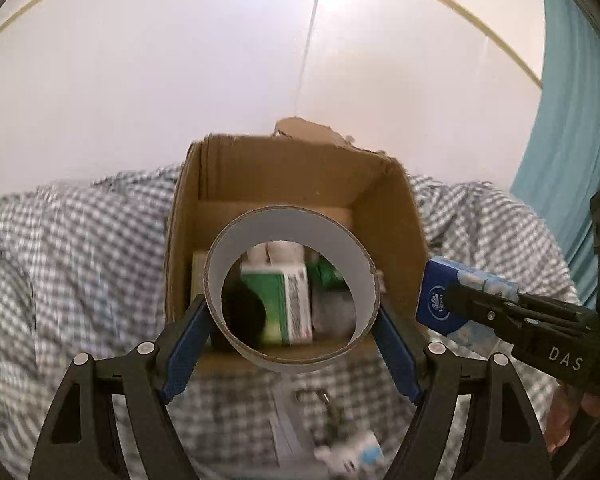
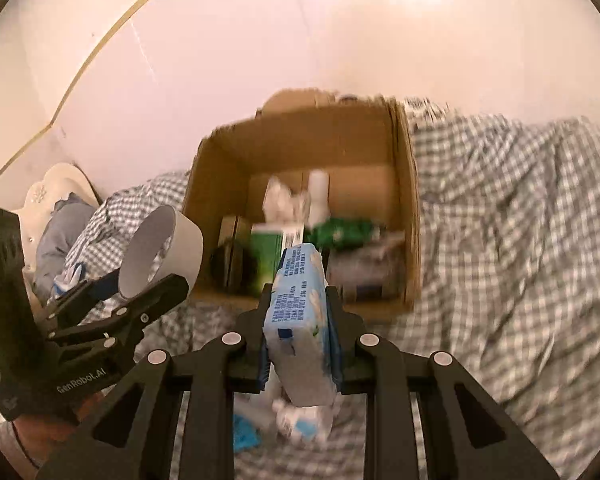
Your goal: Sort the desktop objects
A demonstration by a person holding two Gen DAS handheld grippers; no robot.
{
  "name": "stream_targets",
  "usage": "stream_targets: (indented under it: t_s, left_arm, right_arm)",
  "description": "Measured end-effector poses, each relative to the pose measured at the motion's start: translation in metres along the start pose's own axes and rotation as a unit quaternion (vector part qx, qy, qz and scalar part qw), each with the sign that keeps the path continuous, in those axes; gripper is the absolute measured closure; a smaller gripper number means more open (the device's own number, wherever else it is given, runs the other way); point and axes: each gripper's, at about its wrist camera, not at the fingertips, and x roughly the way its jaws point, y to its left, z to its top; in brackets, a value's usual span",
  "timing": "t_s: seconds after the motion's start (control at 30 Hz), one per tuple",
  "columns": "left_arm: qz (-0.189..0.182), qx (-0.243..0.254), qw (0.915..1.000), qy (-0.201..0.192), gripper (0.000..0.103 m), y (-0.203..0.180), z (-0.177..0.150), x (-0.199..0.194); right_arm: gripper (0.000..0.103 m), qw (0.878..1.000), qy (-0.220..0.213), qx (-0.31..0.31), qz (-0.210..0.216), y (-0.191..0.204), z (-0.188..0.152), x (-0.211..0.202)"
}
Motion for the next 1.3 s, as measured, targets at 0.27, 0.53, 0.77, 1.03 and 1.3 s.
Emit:
stream_targets:
  t_s: [0.27, 0.53, 0.77, 1.03, 1.3]
  left_arm:
    - [0.039, 0.039, 0.9984, 0.014, 0.022, 0.004, 0.045, 0.101]
    - [0.089, 0.067, 0.9929, 0.042, 0.004, 0.005, 0.067, 0.145]
    - [0.071, 0.057, 0.9954, 0.028, 0.000, 0.007, 0.047, 0.084]
    - [0.025, 0.003, 0.9990, 0.038, 0.000, 0.012, -0.040, 0.007]
    - [0.033, 0.005, 0.9942, 0.103, 0.000, -0.002, -0.120, 0.017]
  right_arm:
    - [0.081, 1.000, 0.003, 0.000, -0.020, -0.026, 0.057, 0.075]
    - [0.051, 0.998, -0.030, -0.013, -0.054, -0.034, 0.090, 0.093]
    - [0.048, 0.996, -0.038, -0.031, -0.075, -0.021, 0.079, 0.046]
    - [0.046, 0.996, 0.000, -0.029, -0.087, -0.011, -0.001, -0.005]
    - [0.046, 0.995, 0.067, 0.012, -0.079, -0.011, -0.099, 0.000]
